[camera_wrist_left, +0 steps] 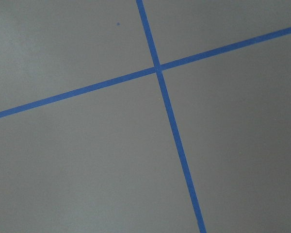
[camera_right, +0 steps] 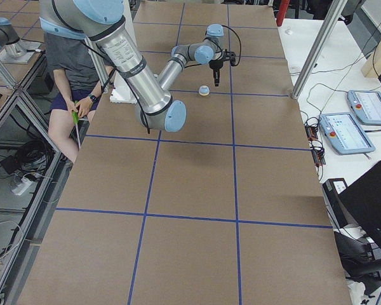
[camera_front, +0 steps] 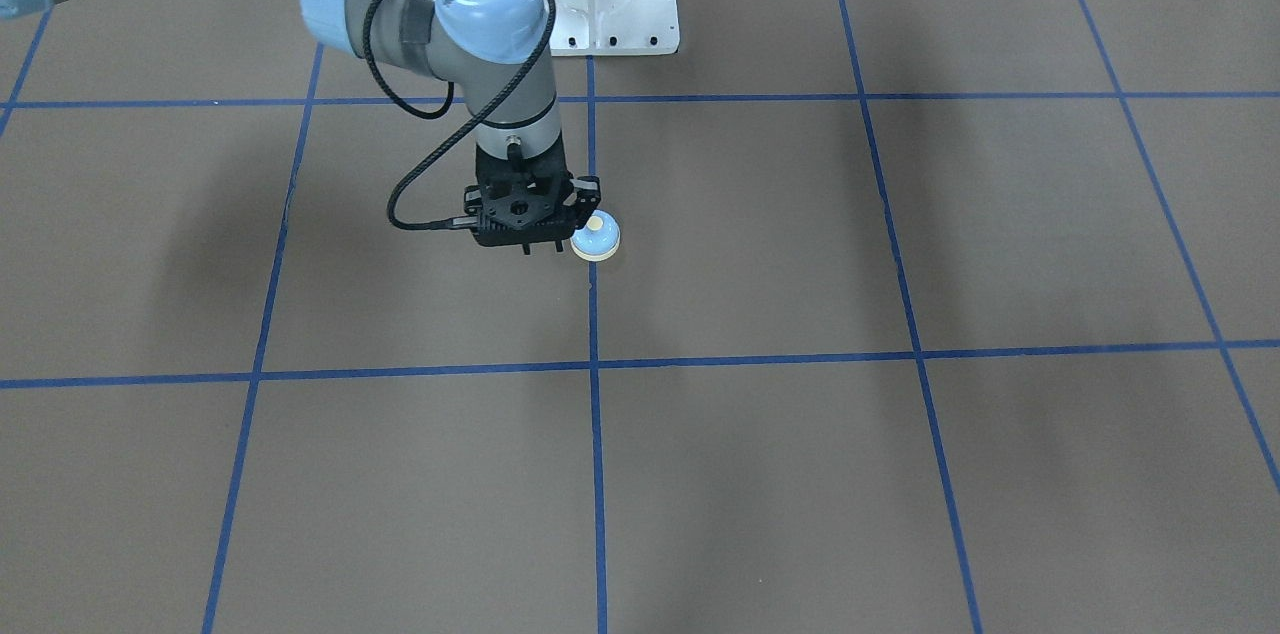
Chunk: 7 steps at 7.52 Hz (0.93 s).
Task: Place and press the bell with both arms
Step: 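Lift the right gripper off the bell and withdraw it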
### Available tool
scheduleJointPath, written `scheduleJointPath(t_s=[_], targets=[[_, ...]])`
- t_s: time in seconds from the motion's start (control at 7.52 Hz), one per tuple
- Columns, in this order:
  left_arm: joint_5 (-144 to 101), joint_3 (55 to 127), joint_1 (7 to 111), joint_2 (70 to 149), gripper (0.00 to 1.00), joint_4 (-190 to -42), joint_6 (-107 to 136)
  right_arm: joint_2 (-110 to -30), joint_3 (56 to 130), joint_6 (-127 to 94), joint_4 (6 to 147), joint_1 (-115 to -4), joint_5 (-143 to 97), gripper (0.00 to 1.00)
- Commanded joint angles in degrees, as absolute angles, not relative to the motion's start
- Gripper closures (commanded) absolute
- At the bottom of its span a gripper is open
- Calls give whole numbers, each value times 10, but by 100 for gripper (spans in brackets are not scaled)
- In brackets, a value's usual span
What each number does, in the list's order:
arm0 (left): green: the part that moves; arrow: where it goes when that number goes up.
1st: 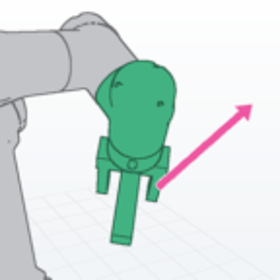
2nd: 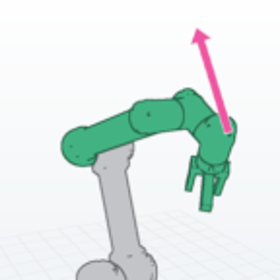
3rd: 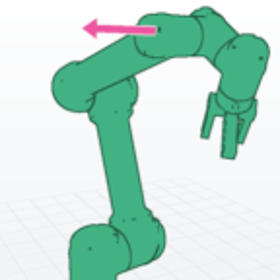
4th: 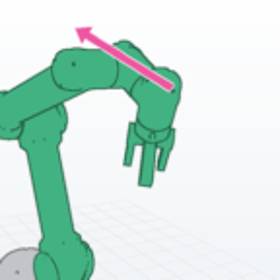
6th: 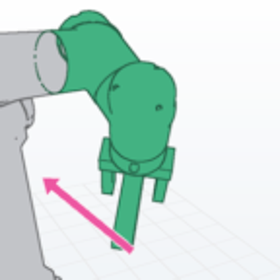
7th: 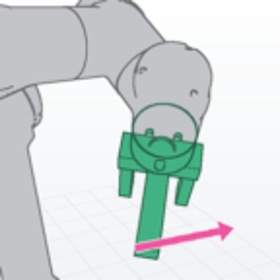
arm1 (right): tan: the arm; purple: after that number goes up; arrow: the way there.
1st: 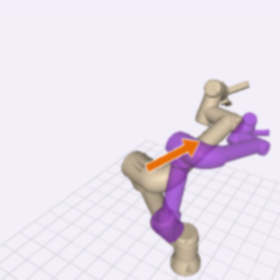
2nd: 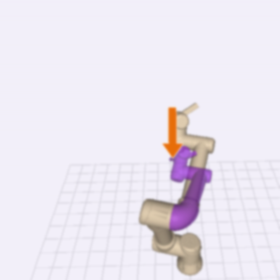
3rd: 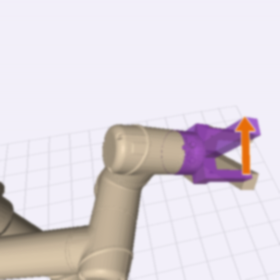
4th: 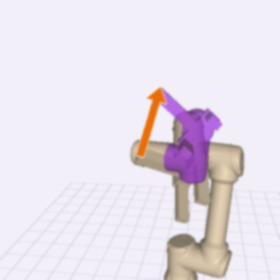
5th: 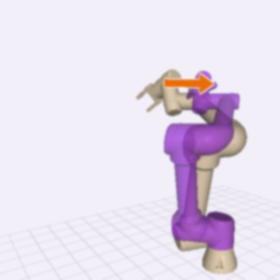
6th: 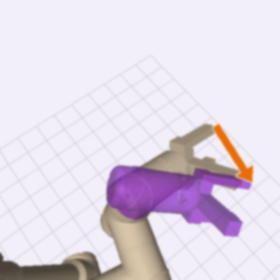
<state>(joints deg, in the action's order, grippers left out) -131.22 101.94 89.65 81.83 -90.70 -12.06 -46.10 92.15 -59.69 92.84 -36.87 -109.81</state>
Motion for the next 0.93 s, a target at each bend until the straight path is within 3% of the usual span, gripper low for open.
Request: scheduleJointPath(t_s=[0.0, 0.8], targets=[[-1313, 1019, 896, 817, 0, -907, -121, -535, 952, -442, 928, -476, -1182, 0], [-1373, 1012, 896, 817, 0, -900, -87, -771, 953, -52, 921, -729, -1266, 0]])
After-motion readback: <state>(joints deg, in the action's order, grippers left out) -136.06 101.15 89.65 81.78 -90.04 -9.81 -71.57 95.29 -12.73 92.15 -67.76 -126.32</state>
